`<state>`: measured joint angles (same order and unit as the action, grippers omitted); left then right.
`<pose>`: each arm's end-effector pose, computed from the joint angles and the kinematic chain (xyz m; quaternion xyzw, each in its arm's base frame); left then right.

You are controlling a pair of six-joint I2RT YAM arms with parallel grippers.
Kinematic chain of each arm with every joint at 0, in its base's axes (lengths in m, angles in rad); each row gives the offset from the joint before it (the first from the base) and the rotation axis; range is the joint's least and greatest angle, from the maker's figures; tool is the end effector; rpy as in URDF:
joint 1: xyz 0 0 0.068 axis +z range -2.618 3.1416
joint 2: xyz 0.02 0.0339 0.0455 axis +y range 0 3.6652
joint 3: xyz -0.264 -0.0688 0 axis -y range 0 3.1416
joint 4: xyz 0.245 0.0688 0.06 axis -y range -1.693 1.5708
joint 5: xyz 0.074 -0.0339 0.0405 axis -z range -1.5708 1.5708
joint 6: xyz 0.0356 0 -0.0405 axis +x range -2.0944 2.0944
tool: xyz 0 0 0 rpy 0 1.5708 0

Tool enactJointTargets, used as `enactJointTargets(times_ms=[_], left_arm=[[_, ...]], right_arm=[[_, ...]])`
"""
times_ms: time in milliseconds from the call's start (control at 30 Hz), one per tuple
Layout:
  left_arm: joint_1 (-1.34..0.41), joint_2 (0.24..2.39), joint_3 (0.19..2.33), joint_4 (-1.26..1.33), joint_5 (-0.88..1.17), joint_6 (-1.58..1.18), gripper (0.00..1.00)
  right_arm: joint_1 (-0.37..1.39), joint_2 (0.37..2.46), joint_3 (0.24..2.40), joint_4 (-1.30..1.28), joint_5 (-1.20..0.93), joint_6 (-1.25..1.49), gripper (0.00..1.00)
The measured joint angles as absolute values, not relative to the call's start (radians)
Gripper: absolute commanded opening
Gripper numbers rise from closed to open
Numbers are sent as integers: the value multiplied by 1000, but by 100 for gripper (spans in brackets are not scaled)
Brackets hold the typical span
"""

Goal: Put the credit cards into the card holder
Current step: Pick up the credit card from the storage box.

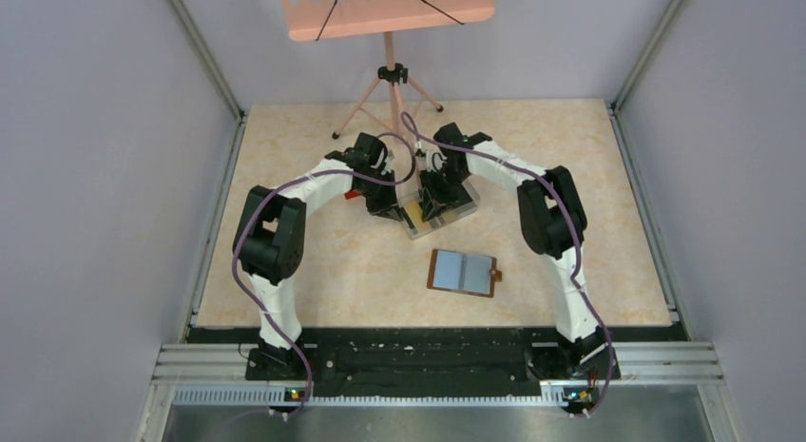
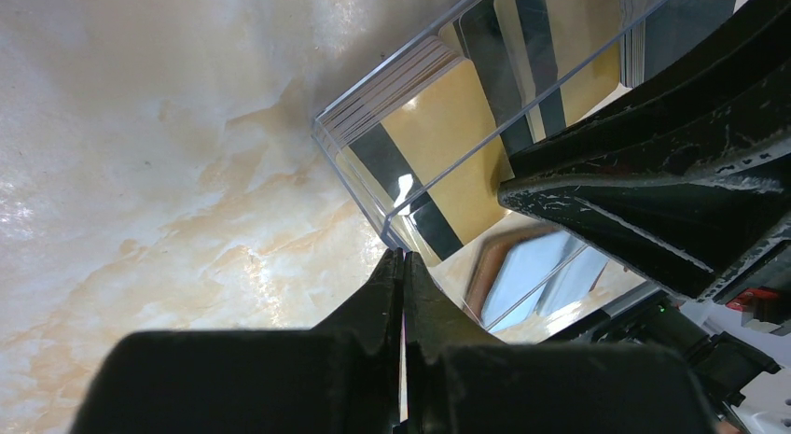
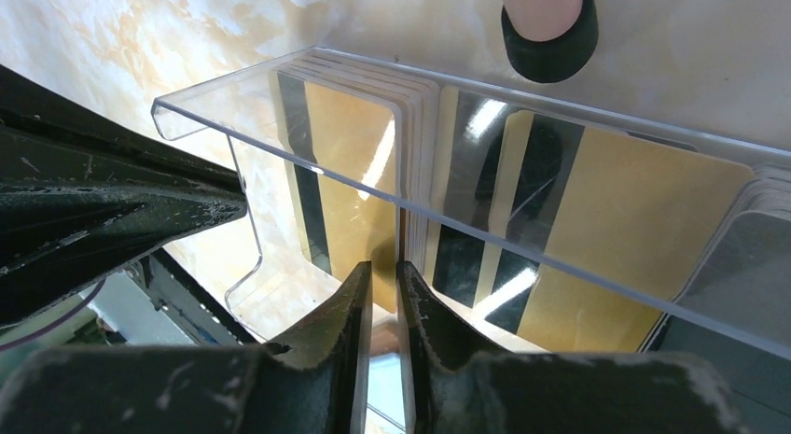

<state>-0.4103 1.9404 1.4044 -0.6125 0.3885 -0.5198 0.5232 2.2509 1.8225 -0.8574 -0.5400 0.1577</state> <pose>0.3619 -0.1721 0.1886 -0.0121 0.9602 -0.2609 0.0992 0.3921 0.2473 0.1712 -0.2106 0.9312 0.2946 0.0409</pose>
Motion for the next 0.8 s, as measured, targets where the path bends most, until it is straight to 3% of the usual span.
enactJointTargets(times_ms=[400, 600, 700, 800], left_arm=[[-410, 1940, 1404, -612, 391, -519, 0], [-410, 1940, 1404, -612, 392, -516, 0], [-410, 1940, 1404, -612, 392, -516, 0], [-410, 1940, 1404, -612, 392, -516, 0]], right_arm=[[534, 2251, 1842, -866, -568, 148, 40], [548, 2251, 1842, -866, -569, 136, 60], [561, 2251, 1842, -867, -562, 123, 60], [567, 2251, 1853, -878, -548, 108, 39]])
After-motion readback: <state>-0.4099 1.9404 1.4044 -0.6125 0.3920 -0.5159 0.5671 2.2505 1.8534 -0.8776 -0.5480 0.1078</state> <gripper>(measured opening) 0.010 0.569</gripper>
